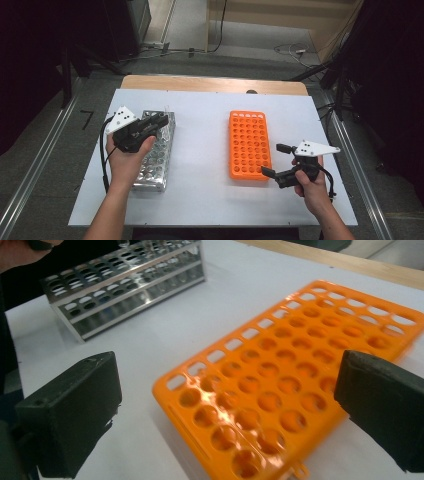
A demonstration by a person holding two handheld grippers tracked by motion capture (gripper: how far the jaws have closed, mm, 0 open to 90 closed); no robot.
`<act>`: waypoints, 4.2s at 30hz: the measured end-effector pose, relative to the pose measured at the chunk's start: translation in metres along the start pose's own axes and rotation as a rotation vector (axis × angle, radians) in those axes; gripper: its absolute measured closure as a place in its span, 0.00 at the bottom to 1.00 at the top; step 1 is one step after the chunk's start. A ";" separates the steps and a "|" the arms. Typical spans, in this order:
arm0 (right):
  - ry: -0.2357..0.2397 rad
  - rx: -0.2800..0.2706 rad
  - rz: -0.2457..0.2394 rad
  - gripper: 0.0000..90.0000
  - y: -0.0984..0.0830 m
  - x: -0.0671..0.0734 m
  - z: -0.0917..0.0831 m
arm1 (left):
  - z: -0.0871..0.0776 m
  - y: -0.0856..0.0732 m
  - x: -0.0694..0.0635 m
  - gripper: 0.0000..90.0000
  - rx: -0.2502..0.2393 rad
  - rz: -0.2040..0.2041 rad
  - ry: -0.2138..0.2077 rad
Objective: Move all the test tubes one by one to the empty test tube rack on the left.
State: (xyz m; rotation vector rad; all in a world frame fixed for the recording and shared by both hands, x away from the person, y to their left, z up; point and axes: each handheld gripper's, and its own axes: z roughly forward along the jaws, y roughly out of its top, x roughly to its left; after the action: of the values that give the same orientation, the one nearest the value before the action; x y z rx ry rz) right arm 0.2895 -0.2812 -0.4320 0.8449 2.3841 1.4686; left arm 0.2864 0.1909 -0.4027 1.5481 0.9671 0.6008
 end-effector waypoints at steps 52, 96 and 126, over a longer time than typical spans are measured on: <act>-0.070 -0.029 0.067 0.00 -0.021 -0.031 -0.014 | 0.017 -0.029 0.002 0.85 0.184 0.014 0.128; -0.065 -0.033 0.054 0.00 -0.019 -0.029 -0.013 | -0.010 -0.018 -0.006 0.02 0.094 -0.020 -0.007; -0.078 -0.036 0.065 0.00 -0.024 -0.036 -0.015 | -0.073 -0.052 0.006 0.00 0.048 -0.035 -0.012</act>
State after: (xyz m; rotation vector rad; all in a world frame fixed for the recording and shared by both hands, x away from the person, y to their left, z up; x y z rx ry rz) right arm 0.3033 -0.3212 -0.4496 0.9619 2.2872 1.4700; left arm 0.2167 0.2359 -0.4385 1.5717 1.0043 0.5467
